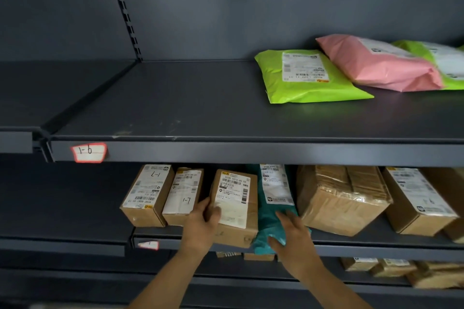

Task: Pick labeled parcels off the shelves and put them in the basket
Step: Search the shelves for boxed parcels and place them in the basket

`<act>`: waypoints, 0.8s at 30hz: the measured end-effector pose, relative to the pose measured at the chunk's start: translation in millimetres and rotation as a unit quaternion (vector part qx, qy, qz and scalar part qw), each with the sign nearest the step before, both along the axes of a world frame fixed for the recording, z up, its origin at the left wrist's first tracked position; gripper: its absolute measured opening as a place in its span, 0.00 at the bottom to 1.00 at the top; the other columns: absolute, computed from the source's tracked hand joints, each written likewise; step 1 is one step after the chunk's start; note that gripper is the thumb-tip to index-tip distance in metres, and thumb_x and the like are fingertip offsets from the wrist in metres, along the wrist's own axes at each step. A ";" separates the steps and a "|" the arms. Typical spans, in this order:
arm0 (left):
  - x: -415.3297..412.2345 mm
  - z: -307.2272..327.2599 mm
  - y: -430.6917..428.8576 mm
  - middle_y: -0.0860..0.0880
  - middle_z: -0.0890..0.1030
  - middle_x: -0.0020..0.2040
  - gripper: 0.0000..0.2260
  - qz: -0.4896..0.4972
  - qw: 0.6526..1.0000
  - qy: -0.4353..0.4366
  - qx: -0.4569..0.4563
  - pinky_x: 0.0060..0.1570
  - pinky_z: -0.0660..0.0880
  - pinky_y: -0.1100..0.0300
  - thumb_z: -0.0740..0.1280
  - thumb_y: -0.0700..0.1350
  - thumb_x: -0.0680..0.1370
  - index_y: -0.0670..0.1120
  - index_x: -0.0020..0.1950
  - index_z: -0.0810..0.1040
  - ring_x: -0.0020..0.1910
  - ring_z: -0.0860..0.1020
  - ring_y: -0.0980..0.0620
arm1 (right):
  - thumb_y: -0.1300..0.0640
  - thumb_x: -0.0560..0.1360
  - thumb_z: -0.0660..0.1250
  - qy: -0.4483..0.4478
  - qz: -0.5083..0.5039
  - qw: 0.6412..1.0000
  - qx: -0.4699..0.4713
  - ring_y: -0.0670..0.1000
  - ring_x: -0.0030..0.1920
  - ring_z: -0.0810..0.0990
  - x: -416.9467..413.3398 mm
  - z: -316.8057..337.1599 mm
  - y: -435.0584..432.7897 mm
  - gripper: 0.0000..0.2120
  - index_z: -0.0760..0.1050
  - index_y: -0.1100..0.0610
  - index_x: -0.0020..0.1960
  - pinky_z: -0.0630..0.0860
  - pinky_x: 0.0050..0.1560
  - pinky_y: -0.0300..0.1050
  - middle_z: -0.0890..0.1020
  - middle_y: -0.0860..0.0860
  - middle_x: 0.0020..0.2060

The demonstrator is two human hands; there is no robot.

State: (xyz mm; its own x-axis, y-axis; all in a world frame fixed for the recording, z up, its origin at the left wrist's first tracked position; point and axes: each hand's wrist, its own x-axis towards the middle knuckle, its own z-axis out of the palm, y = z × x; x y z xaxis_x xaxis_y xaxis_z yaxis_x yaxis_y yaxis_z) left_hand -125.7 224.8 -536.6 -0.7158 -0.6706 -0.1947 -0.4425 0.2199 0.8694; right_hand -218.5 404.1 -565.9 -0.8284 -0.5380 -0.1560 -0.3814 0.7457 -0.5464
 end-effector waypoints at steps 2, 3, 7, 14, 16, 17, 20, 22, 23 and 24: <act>2.2 -4.0 2.3 0.49 0.75 0.61 0.20 -0.015 0.995 0.015 -0.102 0.56 0.71 0.65 0.65 0.44 0.78 0.45 0.70 0.69 0.58 0.74 0.55 | 0.48 0.78 0.63 -0.005 0.016 0.999 0.035 0.54 0.75 0.53 0.0 -1.5 -0.1 0.31 0.54 0.50 0.76 0.53 0.74 0.45 0.52 0.52 0.76; 3.4 -6.8 2.2 0.49 0.74 0.63 0.21 -0.022 0.988 0.032 -0.153 0.60 0.71 0.62 0.67 0.43 0.77 0.45 0.69 0.70 0.60 0.73 0.54 | 0.47 0.78 0.62 -0.008 0.023 0.999 0.045 0.54 0.76 0.52 0.0 -2.0 0.6 0.31 0.53 0.49 0.77 0.52 0.74 0.45 0.51 0.51 0.76; 10.0 -18.3 -2.6 0.51 0.75 0.65 0.20 -0.120 0.924 0.034 -0.361 0.66 0.67 0.50 0.74 0.49 0.70 0.48 0.61 0.79 0.67 0.70 0.50 | 0.50 0.78 0.63 -0.040 0.072 0.995 0.063 0.51 0.76 0.48 -2.7 -4.3 6.8 0.33 0.49 0.50 0.77 0.49 0.74 0.42 0.48 0.49 0.77; 4.1 -1.5 -2.0 0.56 0.82 0.56 0.35 -0.201 0.833 -0.129 -0.499 0.51 0.77 0.50 0.83 0.38 0.49 0.56 0.54 0.83 0.53 0.82 0.53 | 0.56 0.78 0.63 -0.010 0.043 0.999 -0.005 0.50 0.70 0.66 -7.1 13.6 21.1 0.26 0.61 0.54 0.74 0.63 0.67 0.38 0.63 0.51 0.72; -0.5 5.0 1.1 0.55 0.77 0.65 0.33 -0.209 0.834 -0.149 -0.488 0.62 0.70 0.51 0.78 0.34 0.61 0.55 0.63 0.77 0.63 0.76 0.53 | 0.60 0.77 0.64 0.057 -0.009 0.995 -0.084 0.51 0.60 0.75 -4.8 25.8 30.8 0.19 0.71 0.55 0.67 0.72 0.59 0.39 0.73 0.51 0.64; -2.9 5.9 2.5 0.55 0.72 0.69 0.30 -0.216 0.838 -0.148 -0.479 0.67 0.64 0.51 0.73 0.35 0.69 0.55 0.67 0.73 0.68 0.70 0.52 | 0.63 0.75 0.66 0.102 -0.031 0.987 -0.123 0.51 0.54 0.77 -4.4 32.0 36.9 0.17 0.74 0.56 0.63 0.75 0.53 0.40 0.75 0.52 0.59; -6.1 9.0 10.6 0.53 0.68 0.72 0.25 -0.222 0.847 -0.136 -0.464 0.70 0.61 0.48 0.66 0.41 0.74 0.50 0.71 0.69 0.72 0.65 0.51 | 0.66 0.71 0.70 0.228 -0.138 0.946 -0.183 0.53 0.46 0.76 -10.8 49.8 62.0 0.12 0.77 0.60 0.54 0.72 0.42 0.41 0.76 0.55 0.50; -13.0 13.2 23.7 0.47 0.76 0.66 0.24 -0.228 0.852 -0.103 -0.461 0.63 0.70 0.49 0.69 0.40 0.69 0.45 0.66 0.75 0.65 0.74 0.49 | 0.64 0.71 0.71 0.229 -0.241 0.922 -0.197 0.55 0.47 0.73 -20.5 61.0 82.3 0.12 0.73 0.63 0.52 0.69 0.42 0.44 0.73 0.58 0.49; -17.9 16.1 33.8 0.46 0.78 0.62 0.22 -0.224 0.860 -0.071 -0.452 0.61 0.72 0.50 0.69 0.40 0.69 0.43 0.64 0.77 0.61 0.77 0.48 | 0.62 0.72 0.70 0.213 -0.285 0.912 -0.205 0.56 0.48 0.72 -26.4 64.5 92.4 0.12 0.72 0.64 0.52 0.69 0.43 0.45 0.72 0.59 0.49; -23.4 22.7 47.2 0.45 0.78 0.63 0.21 -0.224 0.876 -0.047 -0.424 0.61 0.72 0.53 0.67 0.40 0.71 0.42 0.64 0.77 0.61 0.77 0.48 | 0.62 0.73 0.69 0.194 -0.319 0.902 -0.216 0.57 0.49 0.71 -33.2 66.8 102.2 0.12 0.70 0.65 0.53 0.69 0.44 0.47 0.72 0.60 0.50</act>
